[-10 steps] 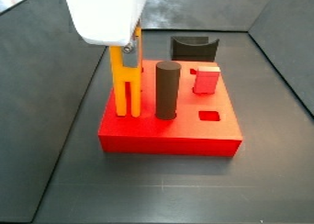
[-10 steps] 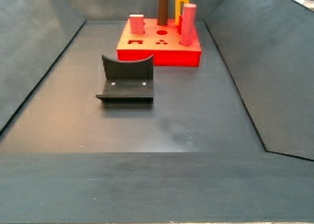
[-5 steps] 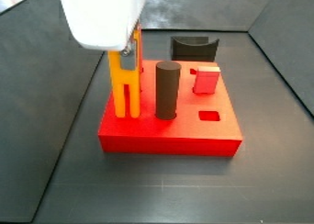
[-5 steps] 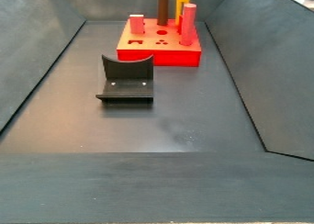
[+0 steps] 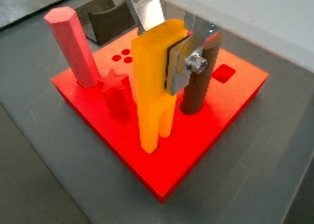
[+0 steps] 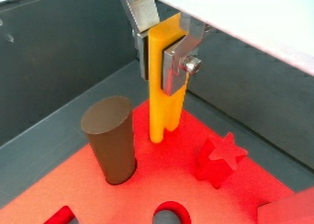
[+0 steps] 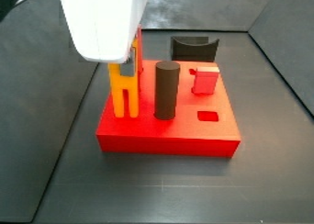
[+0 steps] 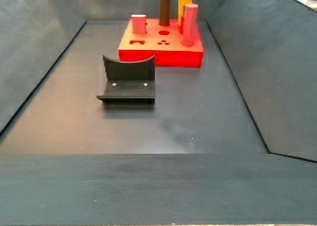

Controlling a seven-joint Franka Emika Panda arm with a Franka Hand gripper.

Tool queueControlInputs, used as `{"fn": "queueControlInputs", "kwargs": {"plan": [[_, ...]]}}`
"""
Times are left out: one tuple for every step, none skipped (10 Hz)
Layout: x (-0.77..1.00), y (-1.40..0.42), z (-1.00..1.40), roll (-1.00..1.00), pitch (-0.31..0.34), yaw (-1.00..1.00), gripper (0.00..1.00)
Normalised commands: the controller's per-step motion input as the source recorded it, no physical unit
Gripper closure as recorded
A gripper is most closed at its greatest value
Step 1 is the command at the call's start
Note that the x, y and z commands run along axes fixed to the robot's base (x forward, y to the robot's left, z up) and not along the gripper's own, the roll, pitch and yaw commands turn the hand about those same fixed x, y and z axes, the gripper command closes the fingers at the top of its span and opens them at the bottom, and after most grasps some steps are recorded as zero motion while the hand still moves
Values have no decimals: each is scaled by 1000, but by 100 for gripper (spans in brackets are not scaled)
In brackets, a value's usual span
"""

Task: Pick up the square-circle object. Move up. Place the square-circle object on the fixture. Regrasp the square-circle object. Rotate the square-circle object. Move to above the board. Insert the square-circle object.
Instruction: Insert the square-circle object.

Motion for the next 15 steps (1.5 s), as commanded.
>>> {"fn": "queueControlInputs", "kwargs": {"plan": [[151,-23,-749,164,-29,23,100],[194,-20,-789,151,-33,0,100],[200,0,-823,110,-54,0,100],[194,0,-860,64,-67,0,100],[129,0,-889,0,-97,-3,100],[80,180,-877,-30,-81,0,100],[3,154,-791,-46,-83,0,100],[0,0,-709,0,-119,0,100],[0,0,-680,67,-97,0,100],[0,-63,-683,106,-107,0,100],[0,-63,-726,86,-131,0,100],[0,-143,-437,53,-141,0,100],[0,0,-117,31,-74,0,100],[20,0,-11,0,0,0,100],[0,0,0,0,-17,0,100]]}}
